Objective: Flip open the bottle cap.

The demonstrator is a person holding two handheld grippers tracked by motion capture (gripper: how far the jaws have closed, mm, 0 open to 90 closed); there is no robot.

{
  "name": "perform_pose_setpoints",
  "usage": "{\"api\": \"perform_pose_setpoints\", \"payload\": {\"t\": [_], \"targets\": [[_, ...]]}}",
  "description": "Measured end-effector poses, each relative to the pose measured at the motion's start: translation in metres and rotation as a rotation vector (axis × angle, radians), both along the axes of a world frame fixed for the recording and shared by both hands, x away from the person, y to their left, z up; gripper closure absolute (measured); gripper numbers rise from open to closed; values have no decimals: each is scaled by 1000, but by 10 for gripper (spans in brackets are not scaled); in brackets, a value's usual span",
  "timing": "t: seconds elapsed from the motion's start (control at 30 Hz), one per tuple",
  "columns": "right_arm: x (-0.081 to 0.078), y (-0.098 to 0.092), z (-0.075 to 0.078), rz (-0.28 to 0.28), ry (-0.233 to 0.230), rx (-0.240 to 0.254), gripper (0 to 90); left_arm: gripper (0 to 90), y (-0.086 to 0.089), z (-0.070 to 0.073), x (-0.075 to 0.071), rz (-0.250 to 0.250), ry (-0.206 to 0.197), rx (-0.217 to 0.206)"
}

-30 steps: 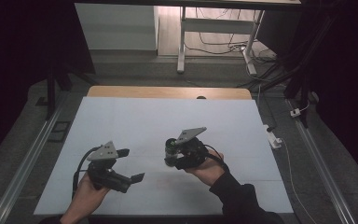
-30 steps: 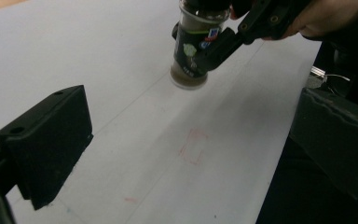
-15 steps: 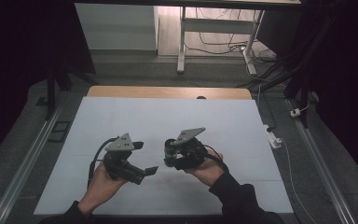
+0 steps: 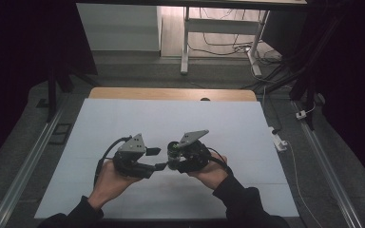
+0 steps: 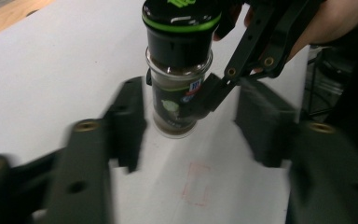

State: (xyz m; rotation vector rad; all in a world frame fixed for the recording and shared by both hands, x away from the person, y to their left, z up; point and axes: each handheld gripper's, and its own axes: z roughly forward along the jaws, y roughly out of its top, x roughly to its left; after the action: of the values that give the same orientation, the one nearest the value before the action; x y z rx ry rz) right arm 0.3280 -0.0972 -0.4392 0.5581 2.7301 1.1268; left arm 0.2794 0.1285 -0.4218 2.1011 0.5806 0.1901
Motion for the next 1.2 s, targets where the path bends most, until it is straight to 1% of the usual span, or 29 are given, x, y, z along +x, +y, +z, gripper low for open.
{"api": "perform_pose_setpoints", "payload": {"t": [0.03, 0.07, 0.1, 0.13, 0.23, 0.3, 0.37, 0.5, 0.57, 0.7, 0.73, 0.9, 0.97, 1.1, 1.2], "targets": [[0, 0, 0, 0, 0, -1, 531, 532, 0, 1, 1, -2, 4, -6], [0, 0, 0, -2, 1, -1, 531, 561, 0, 1, 1, -2, 4, -6], [0, 0, 0, -1, -1, -2, 531, 608, 1, 1, 1, -4, 9, -8], [0, 0, 0, -2, -1, -3, 531, 657, 1, 2, 2, -13, 9, -17], [1, 0, -1, 0, -3, -6, 531, 759, 1, 3, 3, -21, 14, -22], [1, 1, -1, -1, -3, -7, 531, 829, 0, 5, 3, -23, 7, -23], [1, 1, -1, -1, -2, -8, 531, 880, -1, 6, 3, -25, 13, -27], [1, 1, -2, 1, -6, -16, 531, 887, -4, 6, 5, -35, 31, -28], [1, 2, -3, -1, -4, -17, 531, 887, -7, 6, 4, -33, 29, -19], [1, 3, -3, -2, -4, -21, 531, 888, -9, 6, 5, -32, 32, -17], [1, 3, -3, -3, -2, -22, 531, 888, -10, 7, 5, -25, 32, -9], [1, 4, -4, -2, -3, -32, 531, 888, -10, 7, 7, -7, 42, -5], [1, 4, -4, -2, -2, -34, 531, 888, -10, 7, 7, -3, 50, -11], [1, 5, -5, -7, -3, -40, 532, 889, -10, 7, 8, 2, 53, -8], [0, 6, -5, -7, 2, -49, 533, 889, -10, 8, 8, 11, 55, -30]]}}
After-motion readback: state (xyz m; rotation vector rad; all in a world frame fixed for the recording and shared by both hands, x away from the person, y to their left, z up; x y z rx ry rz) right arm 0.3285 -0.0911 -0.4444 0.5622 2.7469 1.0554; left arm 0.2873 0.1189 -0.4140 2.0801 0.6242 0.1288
